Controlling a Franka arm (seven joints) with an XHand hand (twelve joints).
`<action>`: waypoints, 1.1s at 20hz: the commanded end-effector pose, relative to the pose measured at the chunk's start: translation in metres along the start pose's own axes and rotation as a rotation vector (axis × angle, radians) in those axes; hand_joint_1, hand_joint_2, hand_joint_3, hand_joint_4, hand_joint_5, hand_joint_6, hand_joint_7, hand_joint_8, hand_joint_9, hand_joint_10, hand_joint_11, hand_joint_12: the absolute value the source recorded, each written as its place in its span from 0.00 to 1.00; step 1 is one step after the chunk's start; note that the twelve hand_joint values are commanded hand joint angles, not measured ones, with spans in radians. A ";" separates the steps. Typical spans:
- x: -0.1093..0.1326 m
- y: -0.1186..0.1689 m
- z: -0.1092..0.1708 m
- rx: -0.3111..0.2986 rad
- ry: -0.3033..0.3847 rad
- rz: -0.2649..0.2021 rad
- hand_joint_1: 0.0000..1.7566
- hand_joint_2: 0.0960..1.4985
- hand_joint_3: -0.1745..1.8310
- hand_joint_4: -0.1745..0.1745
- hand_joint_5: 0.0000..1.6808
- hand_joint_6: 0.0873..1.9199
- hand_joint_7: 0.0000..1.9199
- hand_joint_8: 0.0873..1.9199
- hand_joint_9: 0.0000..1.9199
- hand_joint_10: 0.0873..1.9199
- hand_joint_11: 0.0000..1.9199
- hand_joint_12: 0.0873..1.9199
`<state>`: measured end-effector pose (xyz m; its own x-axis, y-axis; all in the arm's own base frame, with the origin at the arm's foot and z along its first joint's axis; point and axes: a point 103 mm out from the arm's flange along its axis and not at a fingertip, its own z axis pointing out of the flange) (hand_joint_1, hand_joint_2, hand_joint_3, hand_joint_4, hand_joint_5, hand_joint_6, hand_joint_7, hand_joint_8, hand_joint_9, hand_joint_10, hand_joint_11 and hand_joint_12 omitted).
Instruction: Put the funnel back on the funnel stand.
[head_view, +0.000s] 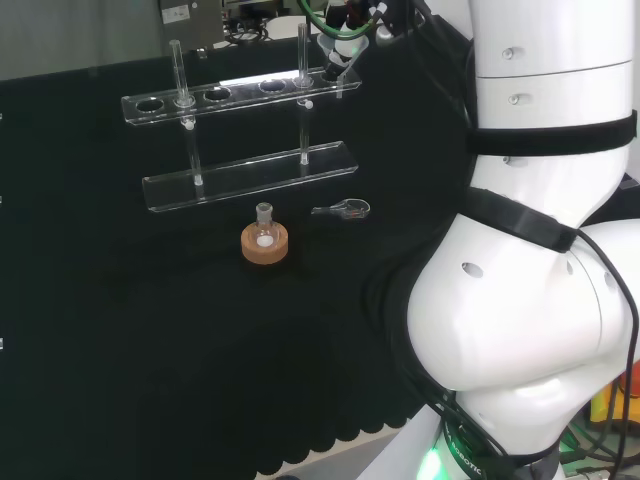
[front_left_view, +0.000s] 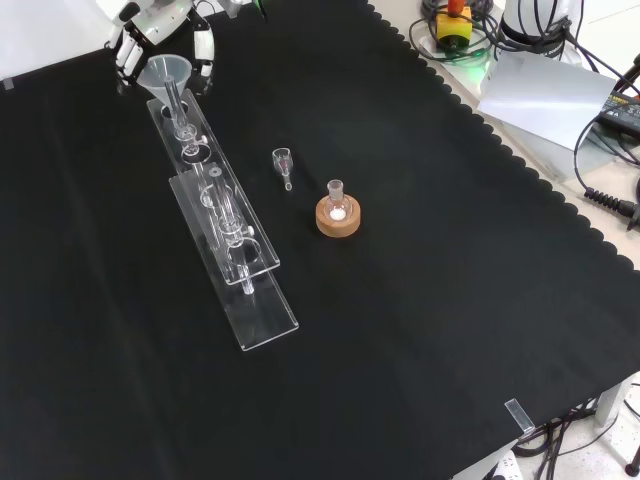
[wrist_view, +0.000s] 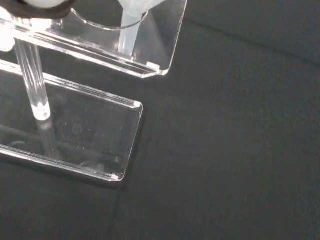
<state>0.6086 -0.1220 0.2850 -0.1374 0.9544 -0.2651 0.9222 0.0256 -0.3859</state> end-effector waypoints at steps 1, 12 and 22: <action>0.005 0.001 0.006 0.025 -0.008 0.006 0.43 0.46 0.34 0.31 0.22 0.04 0.20 0.34 0.41 0.26 0.24 0.65; 0.014 -0.004 0.005 0.043 0.001 0.009 0.36 0.41 0.30 0.33 0.04 0.00 0.00 0.26 0.21 0.31 0.14 0.68; 0.001 -0.078 -0.026 -0.062 0.032 0.067 0.33 0.42 0.26 0.34 0.01 0.00 0.00 0.20 0.16 0.33 0.11 0.70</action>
<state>0.5841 -0.1126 0.2979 -0.1089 0.9564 -0.2710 0.9218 -0.0049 -0.3877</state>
